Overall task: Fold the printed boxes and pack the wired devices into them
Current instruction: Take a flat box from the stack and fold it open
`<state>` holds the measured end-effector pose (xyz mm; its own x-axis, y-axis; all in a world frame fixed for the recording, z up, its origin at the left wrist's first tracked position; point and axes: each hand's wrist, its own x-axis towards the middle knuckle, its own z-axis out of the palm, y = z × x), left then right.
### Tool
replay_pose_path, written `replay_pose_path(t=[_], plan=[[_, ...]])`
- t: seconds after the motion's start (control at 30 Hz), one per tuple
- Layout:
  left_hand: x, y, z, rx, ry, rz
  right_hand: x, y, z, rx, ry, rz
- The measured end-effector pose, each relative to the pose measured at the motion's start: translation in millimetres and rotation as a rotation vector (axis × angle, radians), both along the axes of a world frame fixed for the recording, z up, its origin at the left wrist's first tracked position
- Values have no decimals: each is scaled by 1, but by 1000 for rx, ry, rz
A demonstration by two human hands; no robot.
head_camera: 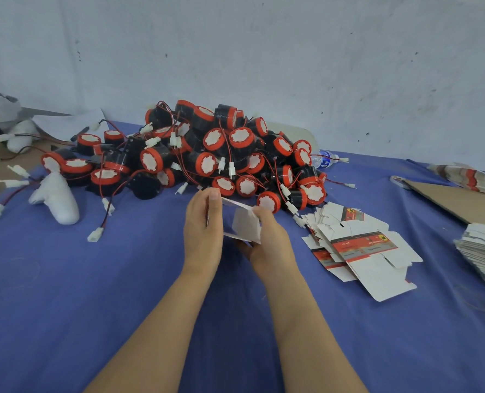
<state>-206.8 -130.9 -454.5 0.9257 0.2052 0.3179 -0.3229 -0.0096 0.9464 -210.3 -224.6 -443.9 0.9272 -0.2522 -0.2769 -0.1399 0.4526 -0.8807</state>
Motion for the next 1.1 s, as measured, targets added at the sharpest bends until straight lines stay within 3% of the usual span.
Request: replay_pose_path(t=[0.17,0.37,0.57,0.73,0.9,1.0,1.1], plan=[[7,3,-2,-47,32,3,-3,4,-6,-167,-184,20],[8,4,-8,16,82,46,-4,2,-10,-240,-278,85],[11,5,-8,-79,122,69,-5,0,-11,-361,-280,11],[13,4,-11,-58,130,23,-3,-1,-12,-188,-207,-42],[13,8,-7,-159,159,34,-2,-3,-9,3,-241,97],[11,10,-6,-208,173,-15,-3,-5,-11,-157,-252,166],[8,10,0,-121,106,-74,-4,-10,-16,-379,-284,202]])
